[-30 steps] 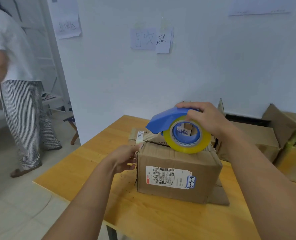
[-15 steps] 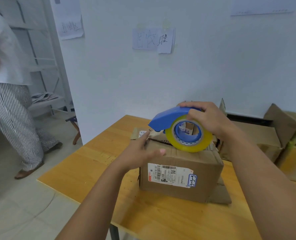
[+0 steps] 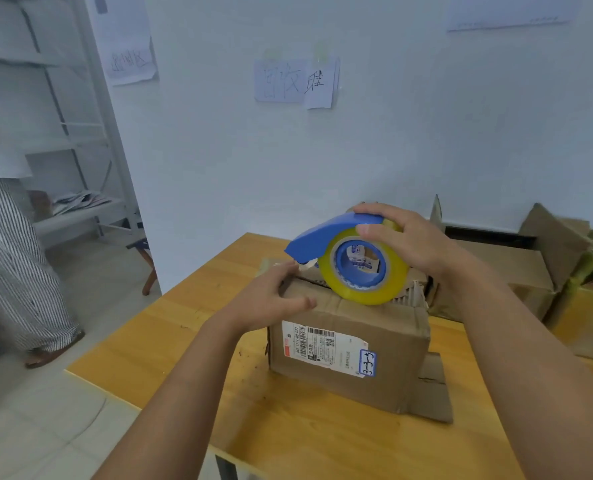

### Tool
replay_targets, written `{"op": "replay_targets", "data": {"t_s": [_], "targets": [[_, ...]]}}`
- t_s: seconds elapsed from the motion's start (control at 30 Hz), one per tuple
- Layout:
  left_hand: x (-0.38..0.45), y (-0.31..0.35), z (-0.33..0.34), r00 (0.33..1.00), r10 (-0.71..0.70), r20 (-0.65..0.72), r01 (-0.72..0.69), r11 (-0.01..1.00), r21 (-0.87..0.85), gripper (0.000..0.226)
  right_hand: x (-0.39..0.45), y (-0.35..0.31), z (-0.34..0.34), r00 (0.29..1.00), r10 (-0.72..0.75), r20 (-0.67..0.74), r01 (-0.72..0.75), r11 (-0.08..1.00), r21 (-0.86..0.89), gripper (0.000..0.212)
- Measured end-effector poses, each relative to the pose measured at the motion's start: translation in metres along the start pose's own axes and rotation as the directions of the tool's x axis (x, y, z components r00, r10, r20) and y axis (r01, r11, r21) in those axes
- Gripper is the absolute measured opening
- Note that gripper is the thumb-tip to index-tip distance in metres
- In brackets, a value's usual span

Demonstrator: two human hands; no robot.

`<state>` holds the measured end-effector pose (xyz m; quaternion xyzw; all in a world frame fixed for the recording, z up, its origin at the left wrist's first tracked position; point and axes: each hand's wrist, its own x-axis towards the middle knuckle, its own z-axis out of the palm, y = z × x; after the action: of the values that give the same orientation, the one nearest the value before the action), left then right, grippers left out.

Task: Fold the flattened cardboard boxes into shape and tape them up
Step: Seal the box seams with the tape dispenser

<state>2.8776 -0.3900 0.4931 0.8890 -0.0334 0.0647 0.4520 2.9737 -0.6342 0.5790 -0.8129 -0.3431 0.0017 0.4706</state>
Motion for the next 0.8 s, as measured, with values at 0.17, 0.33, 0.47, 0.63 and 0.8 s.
{"op": "replay_targets", "data": {"t_s": [0.17, 0.33, 0.47, 0.63, 0.8], "targets": [[-0.001, 0.004, 0.002, 1.000, 0.005, 0.016, -0.006, 1.000, 0.022, 0.051, 0.000, 0.000, 0.002, 1.000, -0.010, -0.013, 0.011, 0.998, 0.067, 0.027], [-0.004, 0.010, -0.002, 0.999, -0.010, 0.034, 0.006, 0.994, 0.107, 0.072, 0.002, 0.005, 0.004, 0.998, 0.000, -0.063, 0.006, 0.996, 0.088, 0.026], [-0.002, 0.003, 0.005, 0.997, 0.062, -0.051, -0.040, 0.930, 0.366, 0.106, 0.003, 0.007, 0.008, 0.995, 0.001, -0.100, 0.008, 0.996, 0.092, 0.029], [-0.004, -0.002, 0.007, 0.994, 0.044, -0.103, 0.001, 0.916, 0.402, 0.080, 0.004, 0.000, 0.000, 0.999, -0.013, -0.038, 0.015, 0.998, 0.061, 0.020], [-0.003, 0.002, 0.005, 0.994, 0.048, -0.103, 0.001, 0.904, 0.428, 0.076, 0.004, -0.001, -0.008, 1.000, -0.014, 0.012, 0.013, 0.999, 0.037, 0.027]]}}
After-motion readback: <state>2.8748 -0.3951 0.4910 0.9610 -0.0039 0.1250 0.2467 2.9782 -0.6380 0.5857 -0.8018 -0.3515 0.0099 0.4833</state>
